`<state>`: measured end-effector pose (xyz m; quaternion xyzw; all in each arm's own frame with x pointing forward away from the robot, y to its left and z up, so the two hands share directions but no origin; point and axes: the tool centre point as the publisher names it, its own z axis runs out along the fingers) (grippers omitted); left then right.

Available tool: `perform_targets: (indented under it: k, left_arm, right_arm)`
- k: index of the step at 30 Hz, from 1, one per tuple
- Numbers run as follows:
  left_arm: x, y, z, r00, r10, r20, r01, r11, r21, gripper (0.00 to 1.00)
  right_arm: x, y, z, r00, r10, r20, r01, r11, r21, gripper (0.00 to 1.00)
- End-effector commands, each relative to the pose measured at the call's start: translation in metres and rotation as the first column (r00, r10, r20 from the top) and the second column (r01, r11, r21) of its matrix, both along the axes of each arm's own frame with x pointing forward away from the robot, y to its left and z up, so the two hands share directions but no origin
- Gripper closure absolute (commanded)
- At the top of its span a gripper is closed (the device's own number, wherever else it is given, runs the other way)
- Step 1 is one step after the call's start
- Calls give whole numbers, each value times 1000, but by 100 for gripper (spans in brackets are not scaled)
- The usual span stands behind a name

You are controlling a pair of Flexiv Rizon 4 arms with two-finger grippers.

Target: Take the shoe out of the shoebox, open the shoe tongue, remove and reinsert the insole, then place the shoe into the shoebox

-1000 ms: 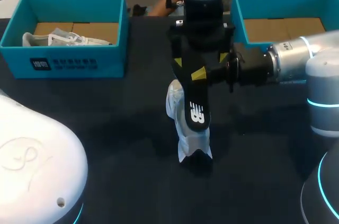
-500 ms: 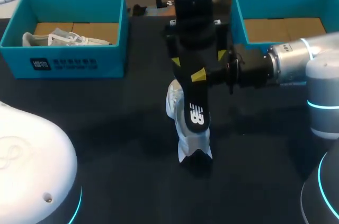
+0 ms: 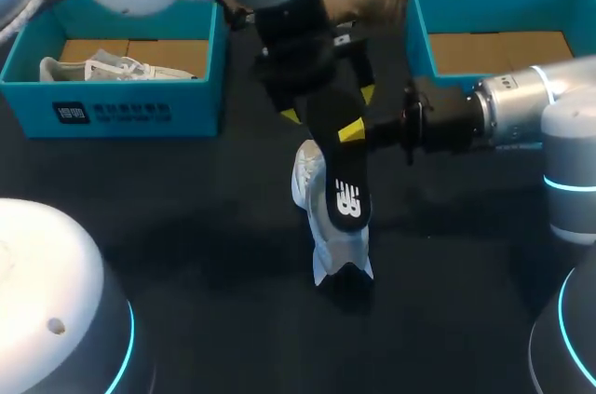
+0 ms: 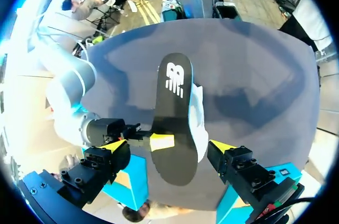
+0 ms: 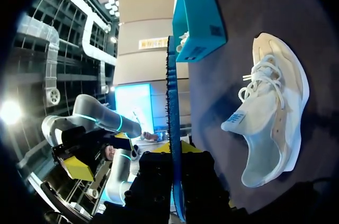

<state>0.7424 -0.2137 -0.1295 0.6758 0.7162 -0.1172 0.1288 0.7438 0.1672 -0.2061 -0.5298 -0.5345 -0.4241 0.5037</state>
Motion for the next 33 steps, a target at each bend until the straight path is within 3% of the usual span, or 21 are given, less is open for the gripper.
perform_targets:
  k: [1, 9, 26, 33]
  left_arm:
    - [-9, 18, -3, 999, -4, 40, 17, 941, -338, 0]
    - [-15, 25, 1, 996, -27, 87, 62, 895, -442, 0]
    - [-21, 49, 35, 983, 59, 173, 80, 714, -695, 0]
    - [-20, 55, 43, 981, 45, 189, 101, 714, -693, 0]
  right_arm:
    - [-3, -4, 5, 1000, -7, 2, 7, 1000, -10, 100]
    - [-3, -9, 10, 1000, -5, -1, 5, 1000, -13, 100]
    - [-3, -18, 23, 1000, -18, -5, 18, 1000, -9, 100]
    - [-5, -19, 24, 1000, -25, -13, 25, 1000, -7, 100]
